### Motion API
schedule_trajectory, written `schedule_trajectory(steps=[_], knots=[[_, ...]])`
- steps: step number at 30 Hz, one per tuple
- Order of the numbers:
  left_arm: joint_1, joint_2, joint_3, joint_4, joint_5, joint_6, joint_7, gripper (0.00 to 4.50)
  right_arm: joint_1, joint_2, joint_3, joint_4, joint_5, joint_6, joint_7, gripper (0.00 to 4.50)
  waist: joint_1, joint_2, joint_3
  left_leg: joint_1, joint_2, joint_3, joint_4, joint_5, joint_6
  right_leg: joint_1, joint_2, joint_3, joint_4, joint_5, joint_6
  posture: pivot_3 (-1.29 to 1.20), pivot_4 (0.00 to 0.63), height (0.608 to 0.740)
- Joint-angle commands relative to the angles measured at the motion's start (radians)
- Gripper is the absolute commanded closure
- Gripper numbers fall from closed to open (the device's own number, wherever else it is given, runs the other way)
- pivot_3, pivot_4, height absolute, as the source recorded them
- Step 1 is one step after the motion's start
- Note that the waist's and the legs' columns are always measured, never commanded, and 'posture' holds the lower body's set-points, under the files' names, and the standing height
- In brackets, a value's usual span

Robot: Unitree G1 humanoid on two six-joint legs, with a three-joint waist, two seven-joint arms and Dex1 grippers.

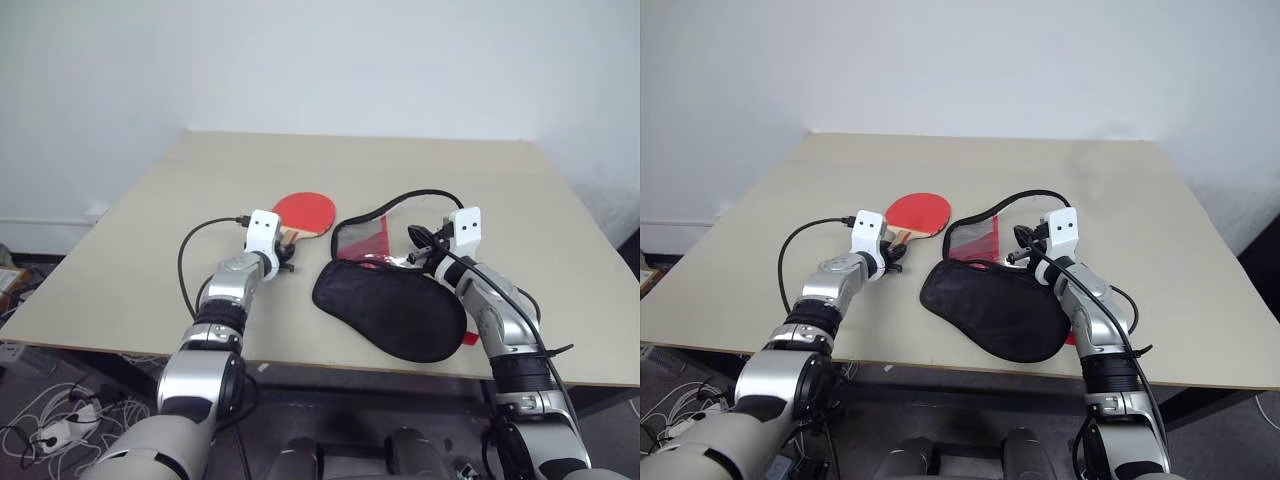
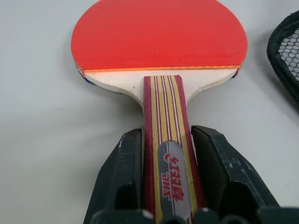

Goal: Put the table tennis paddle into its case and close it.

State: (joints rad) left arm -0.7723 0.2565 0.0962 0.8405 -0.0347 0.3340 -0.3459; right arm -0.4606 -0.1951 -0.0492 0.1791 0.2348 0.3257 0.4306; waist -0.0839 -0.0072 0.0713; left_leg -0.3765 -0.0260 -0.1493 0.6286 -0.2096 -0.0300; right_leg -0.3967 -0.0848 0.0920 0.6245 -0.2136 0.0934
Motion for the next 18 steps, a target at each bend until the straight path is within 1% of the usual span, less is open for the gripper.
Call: schedule_trajectory(steps=[1, 13, 18], knots=[[0.038, 0.026, 0.022, -0.212, -0.032, 0.083, 0.010, 3.21, -0.020, -0.004, -0.003, -0.042, 0.008, -0.010, 0.003, 4.50, -0.001, 0.000, 0.000, 0.000, 0.000, 0.000, 0.000, 0.000, 0.000, 0.000, 0.000, 0.000, 0.000, 0.000, 0.000, 0.00, 0.000, 0.740], [0.306, 0.044, 0.019, -0.714, -0.090, 0.395, 0.023, 3.21, -0.012, -0.006, 0.001, -0.050, 0.011, -0.002, 0.012, 4.50, -0.005, 0.000, 0.000, 0.001, 0.000, 0.000, 0.000, 0.000, 0.000, 0.001, 0.000, 0.000, 0.000, 0.000, 0.000, 0.00, 0.000, 0.740], [0.372, 0.028, 0.001, -0.783, -0.087, 0.461, 0.051, 3.21, -0.018, -0.002, 0.006, -0.041, 0.011, -0.002, 0.015, 4.50, -0.008, 0.000, 0.000, 0.002, 0.000, 0.000, 0.000, 0.000, 0.000, 0.001, 0.000, 0.000, 0.000, 0.000, 0.000, 0.00, 0.000, 0.740]])
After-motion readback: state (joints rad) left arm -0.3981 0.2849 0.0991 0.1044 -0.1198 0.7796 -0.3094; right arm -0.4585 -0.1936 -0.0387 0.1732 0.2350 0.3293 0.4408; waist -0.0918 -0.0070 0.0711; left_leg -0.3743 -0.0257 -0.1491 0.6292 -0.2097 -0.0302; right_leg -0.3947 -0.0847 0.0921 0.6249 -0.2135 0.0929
